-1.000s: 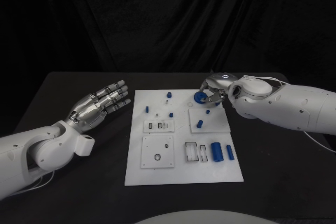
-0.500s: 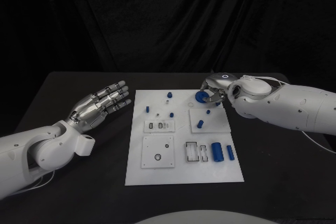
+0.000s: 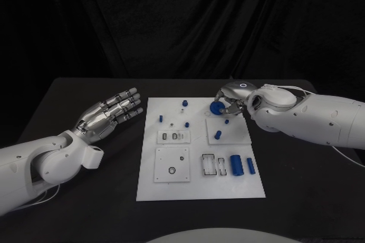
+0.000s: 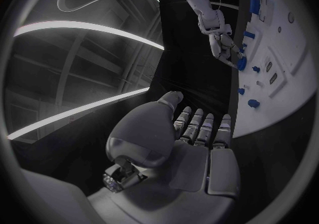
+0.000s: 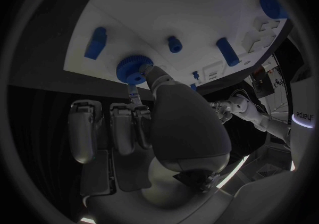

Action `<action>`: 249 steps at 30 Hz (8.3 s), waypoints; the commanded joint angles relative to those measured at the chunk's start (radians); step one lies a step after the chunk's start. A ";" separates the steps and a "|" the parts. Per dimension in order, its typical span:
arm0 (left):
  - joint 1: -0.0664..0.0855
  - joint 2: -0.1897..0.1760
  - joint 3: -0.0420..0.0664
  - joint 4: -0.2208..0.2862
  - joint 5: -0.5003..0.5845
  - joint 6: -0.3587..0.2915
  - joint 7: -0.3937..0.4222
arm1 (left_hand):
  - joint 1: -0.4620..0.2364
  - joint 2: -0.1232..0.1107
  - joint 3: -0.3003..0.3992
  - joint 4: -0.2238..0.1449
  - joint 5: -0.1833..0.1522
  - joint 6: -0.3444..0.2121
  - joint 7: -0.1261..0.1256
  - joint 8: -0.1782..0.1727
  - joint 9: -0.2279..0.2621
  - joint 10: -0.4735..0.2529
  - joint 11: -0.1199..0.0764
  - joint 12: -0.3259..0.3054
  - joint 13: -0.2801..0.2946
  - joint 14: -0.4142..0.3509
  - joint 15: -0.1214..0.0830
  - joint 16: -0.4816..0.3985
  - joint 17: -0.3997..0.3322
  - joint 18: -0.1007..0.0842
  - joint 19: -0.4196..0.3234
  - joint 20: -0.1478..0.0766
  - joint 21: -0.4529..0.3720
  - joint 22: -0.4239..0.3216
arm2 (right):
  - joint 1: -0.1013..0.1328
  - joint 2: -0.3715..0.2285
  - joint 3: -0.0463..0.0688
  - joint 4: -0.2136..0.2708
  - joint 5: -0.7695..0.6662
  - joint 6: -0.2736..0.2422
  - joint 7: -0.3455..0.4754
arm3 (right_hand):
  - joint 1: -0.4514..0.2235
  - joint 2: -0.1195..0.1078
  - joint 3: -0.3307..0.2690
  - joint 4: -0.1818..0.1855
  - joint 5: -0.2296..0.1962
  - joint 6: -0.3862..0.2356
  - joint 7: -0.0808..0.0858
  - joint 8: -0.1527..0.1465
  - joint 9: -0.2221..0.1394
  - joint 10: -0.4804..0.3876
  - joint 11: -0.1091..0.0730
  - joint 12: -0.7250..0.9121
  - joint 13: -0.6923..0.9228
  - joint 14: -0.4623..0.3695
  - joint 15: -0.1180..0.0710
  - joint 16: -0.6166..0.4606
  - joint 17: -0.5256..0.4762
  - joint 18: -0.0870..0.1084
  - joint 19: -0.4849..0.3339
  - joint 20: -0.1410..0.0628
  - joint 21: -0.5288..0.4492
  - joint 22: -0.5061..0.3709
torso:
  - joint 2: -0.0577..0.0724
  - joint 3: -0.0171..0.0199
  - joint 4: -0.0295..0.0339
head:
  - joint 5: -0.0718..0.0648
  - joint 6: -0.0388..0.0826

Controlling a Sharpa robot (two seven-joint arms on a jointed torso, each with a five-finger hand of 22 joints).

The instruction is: Assemble the parts on the task board

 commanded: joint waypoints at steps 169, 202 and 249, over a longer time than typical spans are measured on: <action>-0.010 0.019 0.001 -0.016 0.000 0.035 -0.025 | -0.019 0.002 0.018 -0.007 0.000 -0.003 0.003 0.005 -0.001 -0.008 0.002 0.012 -0.002 -0.001 0.010 0.002 0.001 0.019 0.000 0.009 0.000 0.001 | -0.038 -0.172 -0.006 0.031 0.015 -0.066 0.030 | -0.037 0.008 -0.056 0.110 -0.225 0.002 -0.037 0.042 0.098 0.099 -0.017 -0.003 0.258 0.095 -0.020 -0.020 0.239 0.003 0.019 -0.018 -0.085 0.217 | 0.002 -0.0028 0.0044 | -0.032 -0.035; -0.017 0.011 0.001 -0.013 0.000 0.031 -0.025 | -0.020 0.002 0.020 -0.008 0.000 -0.004 0.003 0.005 -0.001 -0.009 0.003 0.012 -0.002 -0.001 0.010 0.001 0.001 0.019 0.000 0.009 0.000 0.001 | 0.002 -0.214 -0.001 0.255 0.015 -0.251 0.055 | -0.018 0.006 -0.036 0.097 -0.048 0.052 -0.053 0.132 0.224 0.107 -0.024 0.003 0.263 0.107 -0.030 -0.002 0.258 -0.006 0.047 -0.029 -0.050 0.230 | 0.002 -0.0025 0.0046 | -0.022 -0.037; -0.018 0.034 0.001 -0.024 0.000 0.036 -0.034 | -0.023 0.001 0.023 -0.010 0.000 -0.004 0.002 0.005 -0.001 -0.009 0.004 0.015 -0.002 -0.001 0.010 0.002 0.001 0.019 -0.001 0.009 0.000 0.001 | -0.061 0.041 -0.002 0.279 -0.062 -0.022 -0.147 | -0.028 -0.011 -0.018 0.091 0.008 0.038 -0.040 0.116 0.235 0.107 -0.008 0.003 0.263 0.110 -0.018 0.003 0.263 -0.006 0.049 -0.020 -0.049 0.230 | 0.002 -0.0030 0.0030 | -0.017 -0.051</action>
